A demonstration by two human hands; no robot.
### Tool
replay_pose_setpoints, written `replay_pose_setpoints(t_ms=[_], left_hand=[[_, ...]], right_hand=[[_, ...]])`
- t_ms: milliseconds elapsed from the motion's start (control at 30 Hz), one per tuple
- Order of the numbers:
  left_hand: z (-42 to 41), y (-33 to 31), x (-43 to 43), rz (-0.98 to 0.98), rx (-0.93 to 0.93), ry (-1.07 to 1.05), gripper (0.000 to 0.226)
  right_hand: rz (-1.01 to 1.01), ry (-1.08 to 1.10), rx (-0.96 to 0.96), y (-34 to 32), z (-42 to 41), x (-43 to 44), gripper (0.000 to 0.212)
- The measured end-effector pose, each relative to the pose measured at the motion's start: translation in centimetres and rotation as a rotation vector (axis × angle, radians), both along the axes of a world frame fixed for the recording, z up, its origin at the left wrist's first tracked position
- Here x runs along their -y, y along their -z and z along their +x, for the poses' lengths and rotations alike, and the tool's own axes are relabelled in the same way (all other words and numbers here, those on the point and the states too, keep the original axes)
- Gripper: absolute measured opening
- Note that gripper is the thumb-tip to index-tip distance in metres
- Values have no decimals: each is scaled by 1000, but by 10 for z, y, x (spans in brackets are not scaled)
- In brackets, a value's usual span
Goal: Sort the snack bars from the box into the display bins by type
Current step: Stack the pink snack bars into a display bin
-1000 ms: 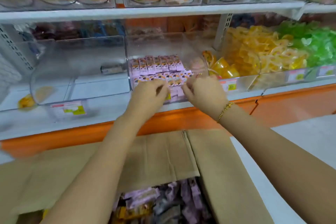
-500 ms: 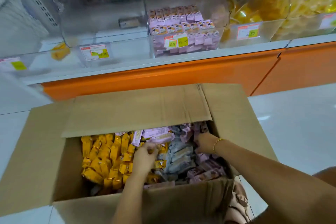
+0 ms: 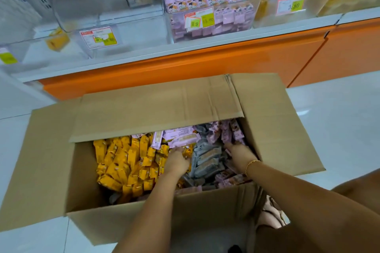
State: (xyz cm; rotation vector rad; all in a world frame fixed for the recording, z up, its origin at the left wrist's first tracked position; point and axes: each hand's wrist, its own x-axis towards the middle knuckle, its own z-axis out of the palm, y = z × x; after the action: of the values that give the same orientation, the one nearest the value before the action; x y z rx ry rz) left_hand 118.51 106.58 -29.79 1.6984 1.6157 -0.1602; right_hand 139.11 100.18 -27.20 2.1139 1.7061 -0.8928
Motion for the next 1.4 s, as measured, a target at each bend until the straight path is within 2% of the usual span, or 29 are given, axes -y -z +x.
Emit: replay_pose_setpoints(t_ms=[100, 133, 200, 300, 367, 467, 600, 733, 867, 1033, 1133, 1233, 1333, 1400], left_hand=[[2, -14, -2, -103, 90, -103, 38], [3, -21, -2, -132, 137, -141, 35], [4, -42, 0, -206, 285, -254, 31], [8, -81, 5, -536, 748, -507, 37], [11, -108, 5, -653, 1057, -590, 36], [19, -145, -1, -559, 1337, -722, 38], [25, -188, -10, -388, 1393, -726, 38], [38, -218, -17, -243, 1476, -754, 40], [62, -237, -27, -280, 1599, -839, 36], [78, -254, -55, -147, 1520, -776, 28], [85, -266, -79, -117, 1491, -722, 4], [93, -282, -109, -119, 1520, -618, 15], [109, -300, -139, -171, 1533, -512, 16], [123, -308, -166, -124, 1475, -488, 12]], right_hand=[[46, 69, -85, -36, -1, -14, 29], [57, 89, -130, -52, 0, -20, 26], [66, 173, -297, -83, 6, -32, 35], [38, 383, -727, -124, 19, -41, 45], [77, 469, -949, -144, 24, -43, 52], [179, 497, -1255, -168, 23, -43, 43], [275, 518, -1448, -196, 17, -45, 36], [477, 555, -1414, -225, 12, -48, 32], [643, 599, -1421, -240, 2, -52, 31], [743, 668, -1323, -250, 12, -73, 25], [789, 675, -1212, -256, 27, -93, 33], [773, 618, -1064, -268, 47, -116, 44], [770, 601, -958, -279, 69, -145, 23], [804, 645, -933, -281, 88, -168, 16]])
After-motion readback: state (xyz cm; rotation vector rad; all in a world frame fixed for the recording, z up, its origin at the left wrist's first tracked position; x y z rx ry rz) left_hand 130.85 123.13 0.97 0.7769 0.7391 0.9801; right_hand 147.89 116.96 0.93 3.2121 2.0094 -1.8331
